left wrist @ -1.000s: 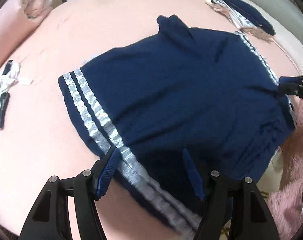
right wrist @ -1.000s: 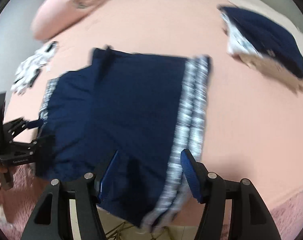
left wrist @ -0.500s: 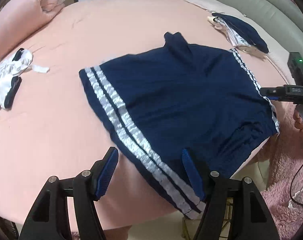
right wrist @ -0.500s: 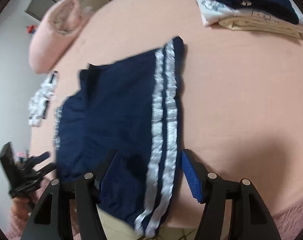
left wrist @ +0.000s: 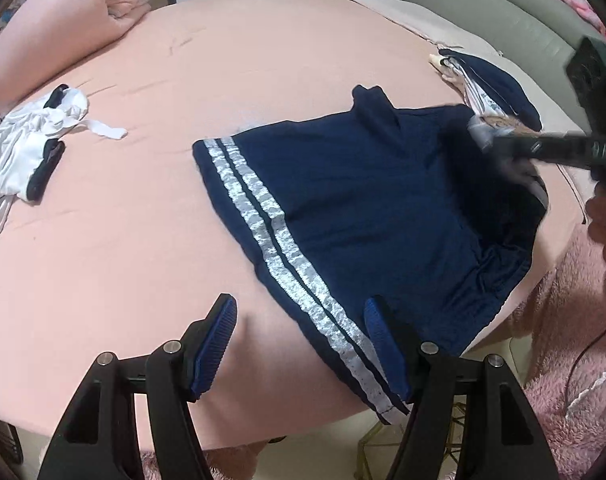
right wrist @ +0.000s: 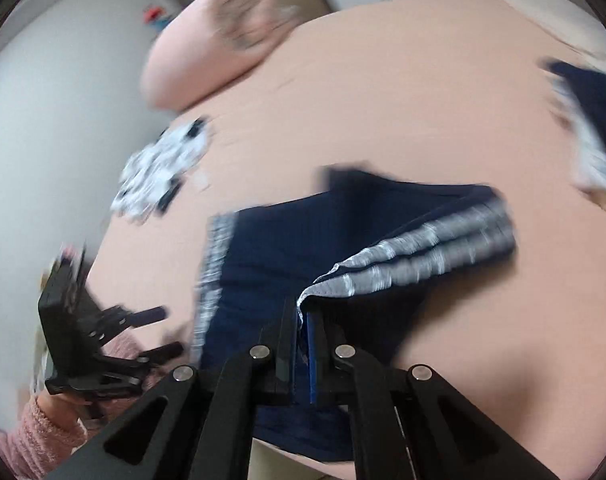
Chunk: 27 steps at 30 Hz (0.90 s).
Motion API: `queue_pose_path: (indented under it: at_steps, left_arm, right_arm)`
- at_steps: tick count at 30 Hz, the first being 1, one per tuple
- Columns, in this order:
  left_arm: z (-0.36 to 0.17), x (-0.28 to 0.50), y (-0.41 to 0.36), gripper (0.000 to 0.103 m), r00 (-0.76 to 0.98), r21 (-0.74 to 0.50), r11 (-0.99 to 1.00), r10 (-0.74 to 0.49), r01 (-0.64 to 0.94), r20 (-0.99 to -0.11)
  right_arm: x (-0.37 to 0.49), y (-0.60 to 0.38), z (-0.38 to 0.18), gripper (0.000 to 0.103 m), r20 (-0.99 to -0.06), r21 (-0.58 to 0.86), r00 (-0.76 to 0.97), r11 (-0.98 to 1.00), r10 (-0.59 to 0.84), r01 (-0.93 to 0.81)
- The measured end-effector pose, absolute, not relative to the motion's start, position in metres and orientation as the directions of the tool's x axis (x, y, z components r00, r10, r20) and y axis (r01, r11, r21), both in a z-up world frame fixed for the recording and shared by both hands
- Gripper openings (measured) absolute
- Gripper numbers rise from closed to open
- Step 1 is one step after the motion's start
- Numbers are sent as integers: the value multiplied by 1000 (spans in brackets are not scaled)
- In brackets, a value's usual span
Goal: Fold clothes
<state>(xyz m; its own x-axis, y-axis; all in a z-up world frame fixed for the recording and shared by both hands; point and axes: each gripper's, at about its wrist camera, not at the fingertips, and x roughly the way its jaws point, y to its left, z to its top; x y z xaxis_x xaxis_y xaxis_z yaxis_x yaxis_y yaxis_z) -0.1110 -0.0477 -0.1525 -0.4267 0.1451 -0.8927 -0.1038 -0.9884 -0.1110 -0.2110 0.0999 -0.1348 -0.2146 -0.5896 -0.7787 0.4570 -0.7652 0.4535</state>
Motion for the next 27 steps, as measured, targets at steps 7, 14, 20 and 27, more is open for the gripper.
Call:
queue_pose_path:
  at_steps: [7, 14, 20, 27]
  left_arm:
    - [-155, -108, -51, 64, -385, -193, -972, 230, -132, -894]
    - [-159, -132, -12, 64, -307, -381, -900, 431, -212, -848]
    - [-166, -141, 24, 64, -258, -329, -906, 396, -266, -881]
    - [-168, -129, 7, 64, -253, -284, -936, 331, -206, -909]
  right_arm:
    - [-197, 76, -159, 10, -806, 477, -112, -750, -581, 459]
    - [-170, 145, -94, 64, -702, 472, -329, -758, -632, 449]
    - [-177, 176, -128, 64, -791, 440, -307, -840, -530, 317]
    - [-241, 87, -144, 66, -714, 647, -115, -713, -691, 270]
